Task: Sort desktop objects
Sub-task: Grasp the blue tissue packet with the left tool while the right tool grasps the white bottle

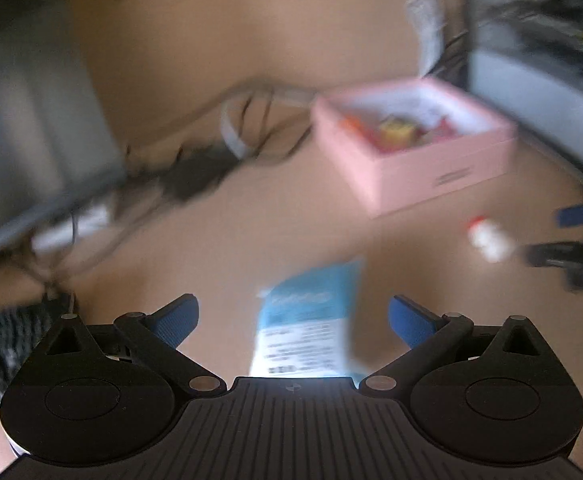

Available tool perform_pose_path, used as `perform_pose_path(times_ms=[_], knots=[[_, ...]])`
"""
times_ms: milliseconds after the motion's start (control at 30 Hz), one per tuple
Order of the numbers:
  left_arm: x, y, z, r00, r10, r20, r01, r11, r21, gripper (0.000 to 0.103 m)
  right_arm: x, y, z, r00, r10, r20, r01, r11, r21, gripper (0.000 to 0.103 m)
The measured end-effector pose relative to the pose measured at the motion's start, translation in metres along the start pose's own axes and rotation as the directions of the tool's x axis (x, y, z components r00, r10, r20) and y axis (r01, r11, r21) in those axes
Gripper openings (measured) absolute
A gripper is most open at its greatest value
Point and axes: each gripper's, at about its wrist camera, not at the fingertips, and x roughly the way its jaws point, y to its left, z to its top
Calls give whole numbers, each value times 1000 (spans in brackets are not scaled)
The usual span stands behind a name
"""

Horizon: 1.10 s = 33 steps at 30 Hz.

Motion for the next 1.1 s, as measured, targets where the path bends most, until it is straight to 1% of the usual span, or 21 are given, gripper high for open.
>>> perform_pose_path(times_ms=[33, 100, 167, 233, 267, 300, 333, 367, 400, 467, 600, 733, 833, 867, 933, 967, 1000, 1067, 1100], knots=[[16, 6, 2, 999, 3, -52, -6, 999, -42, 103, -1, 2, 0, 1000, 2, 2, -2, 1000, -5, 64], [33, 15, 4, 994, -1, -108, -10, 994, -109, 103, -4, 6, 1, 1000, 6, 11, -6, 1000, -23, 66], [41, 16, 5, 993, -18, -115, 0, 988, -154, 103, -9, 8, 1, 1000, 1, 32, 0, 999, -42, 72], [44, 15, 5, 994, -9, -111, -9, 988, -157, 103, -13, 9, 1, 999, -2, 44, 4, 999, -48, 74], [45, 15, 5, 994, -3, -109, -14, 988, -156, 101, -13, 8, 1, 999, -1, 43, 3, 999, -45, 74], [45, 15, 5, 994, -6, -108, -11, 987, -158, 90, -13, 7, 0, 999, -1, 41, 3, 999, -41, 74], [45, 14, 4, 994, -23, -109, 5, 987, -162, 82, -13, 7, 0, 999, -2, 38, 4, 999, -40, 74], [45, 13, 3, 993, -37, -114, 18, 986, -165, 66, -13, 6, 0, 999, -3, 37, 5, 999, -40, 74], [46, 12, 3, 992, -42, -118, 22, 986, -168, 65, -13, 5, -1, 999, -3, 37, 4, 999, -39, 74], [43, 9, 0, 993, -29, -114, 10, 986, -169, 64, -13, 4, -1, 999, -1, 36, 2, 999, -36, 74], [32, 8, -10, 992, -35, -122, 9, 977, -211, 64, -10, 3, 1, 999, -8, 40, 10, 999, -39, 74], [15, 4, -25, 989, -86, -122, 55, 970, -237, 64, -2, -2, 5, 998, -43, 46, 45, 998, -37, 74], [6, 2, -32, 988, -104, -116, 70, 963, -261, 65, 8, -6, 6, 997, -72, 38, 73, 997, -39, 74], [4, 2, -34, 988, -107, -114, 73, 961, -265, 69, 11, -6, 6, 997, -77, 31, 78, 996, -46, 73], [0, 2, -35, 989, -101, -106, 70, 961, -268, 78, 19, -4, 5, 997, -70, 13, 70, 996, -60, 70], [-2, 3, -36, 991, -92, -101, 62, 961, -269, 85, 21, -2, 4, 998, -59, 4, 59, 996, -63, 67], [-4, 4, -37, 992, -80, -97, 51, 961, -271, 91, 24, 1, 5, 999, -45, -2, 45, 997, -68, 67], [-8, 8, -39, 994, -55, -92, 27, 959, -283, 95, 28, 11, 6, 1000, -19, -2, 19, 996, -88, 67], [-10, 10, -40, 995, -48, -91, 20, 957, -290, 96, 30, 16, 7, 1000, -7, -1, 7, 995, -98, 67]])
